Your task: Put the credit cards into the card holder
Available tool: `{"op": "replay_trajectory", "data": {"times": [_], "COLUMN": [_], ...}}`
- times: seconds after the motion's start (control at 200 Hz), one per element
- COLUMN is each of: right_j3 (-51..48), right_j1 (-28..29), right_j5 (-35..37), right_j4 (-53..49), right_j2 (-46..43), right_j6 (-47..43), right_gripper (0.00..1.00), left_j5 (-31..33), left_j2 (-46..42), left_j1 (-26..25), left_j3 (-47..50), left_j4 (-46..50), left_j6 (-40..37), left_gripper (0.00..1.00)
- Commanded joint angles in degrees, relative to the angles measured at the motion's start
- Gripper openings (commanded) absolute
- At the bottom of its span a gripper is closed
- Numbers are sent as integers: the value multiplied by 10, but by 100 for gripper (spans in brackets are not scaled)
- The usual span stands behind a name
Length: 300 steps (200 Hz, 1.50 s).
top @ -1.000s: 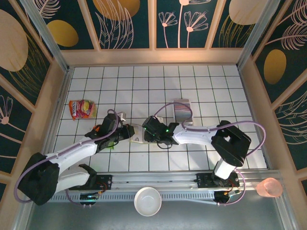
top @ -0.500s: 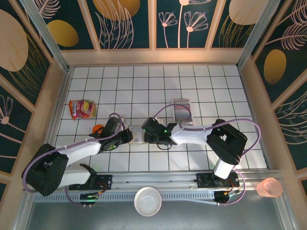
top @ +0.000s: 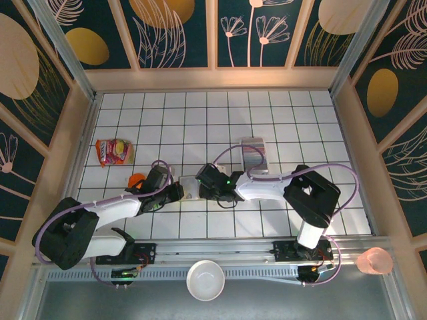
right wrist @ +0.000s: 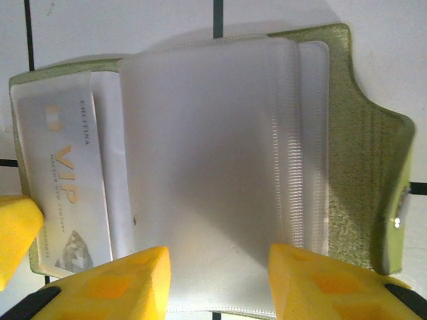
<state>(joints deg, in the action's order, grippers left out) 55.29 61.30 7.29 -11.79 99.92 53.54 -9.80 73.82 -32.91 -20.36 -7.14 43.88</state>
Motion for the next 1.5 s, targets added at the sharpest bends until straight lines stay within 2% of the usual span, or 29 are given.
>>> {"op": "replay_trajectory", "data": {"times": [0.0, 0.495, 1.006, 1.496], "right_j3": [13, 25, 11, -1], "right_j1": [3, 3, 0, -8], "right_j5": [-9, -38, -61, -99], "right_j4": [12, 60, 154, 206], "right_j2": [20, 34, 34, 44], "right_j6": [11, 18, 46, 64], "right_gripper": [44, 45, 45, 45], "left_j5": [16, 15, 15, 41], "left_j2": [1, -8, -8, -62], "left_j1": [-1, 0, -1, 0], "left_j3": [14, 23, 26, 29], "left_j4": [7, 3, -6, 6], "left_j6": [-8, -2, 10, 37], "left_gripper": [7, 7, 7, 8]}}
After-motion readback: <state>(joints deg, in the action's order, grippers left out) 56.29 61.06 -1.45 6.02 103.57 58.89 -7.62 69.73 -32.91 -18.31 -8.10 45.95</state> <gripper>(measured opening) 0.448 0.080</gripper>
